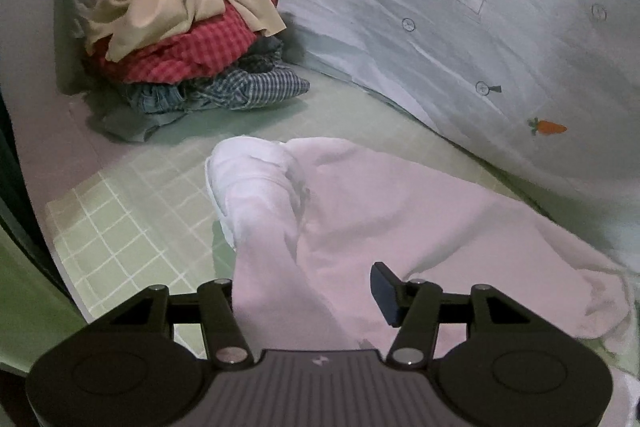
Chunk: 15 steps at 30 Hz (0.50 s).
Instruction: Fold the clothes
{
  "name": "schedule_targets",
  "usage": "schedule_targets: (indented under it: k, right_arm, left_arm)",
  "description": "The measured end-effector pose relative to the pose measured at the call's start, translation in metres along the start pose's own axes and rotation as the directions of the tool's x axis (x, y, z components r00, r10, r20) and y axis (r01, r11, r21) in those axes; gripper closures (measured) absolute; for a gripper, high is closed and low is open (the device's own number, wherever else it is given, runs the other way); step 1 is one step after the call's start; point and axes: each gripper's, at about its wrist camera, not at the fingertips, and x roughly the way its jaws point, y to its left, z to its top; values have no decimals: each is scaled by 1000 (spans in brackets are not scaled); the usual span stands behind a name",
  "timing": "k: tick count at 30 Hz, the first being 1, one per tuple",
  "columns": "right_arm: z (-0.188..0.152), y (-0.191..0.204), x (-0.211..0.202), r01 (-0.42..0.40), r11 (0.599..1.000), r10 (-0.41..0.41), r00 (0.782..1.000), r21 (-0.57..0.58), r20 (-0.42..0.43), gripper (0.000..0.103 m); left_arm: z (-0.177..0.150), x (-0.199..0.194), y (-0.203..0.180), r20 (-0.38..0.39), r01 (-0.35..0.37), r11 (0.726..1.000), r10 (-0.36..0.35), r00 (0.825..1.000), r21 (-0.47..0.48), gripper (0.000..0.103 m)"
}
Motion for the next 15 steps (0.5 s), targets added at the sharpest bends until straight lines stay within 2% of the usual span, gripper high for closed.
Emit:
schedule_targets:
  k: [3,5,7,10,15]
  right_arm:
    - [-1,23,-28,-7,1000,7,998,-12,55,50]
    - [2,46,-51,-26,1000,28,993,-15,112,36]
    - [9,75,-70,-94,995,99,984,-44,147,31]
    - [10,126,-92,-192,973,211,965,-129,154,28]
    - [-5,193,-117,-279,942,302,946,-185,114,28]
  left_arm:
    - [3,1,21,-3,63,997,-63,998,-48,43]
    - [4,1,33,7,83,995,-83,997,-53,38]
    - [5,2,43,8,96,995,-95,995,-41,38]
    - [6,8,56,-22,97,995,-97,995,-21,37]
    - [13,12,82,-16,60,998,-59,998,30,36]
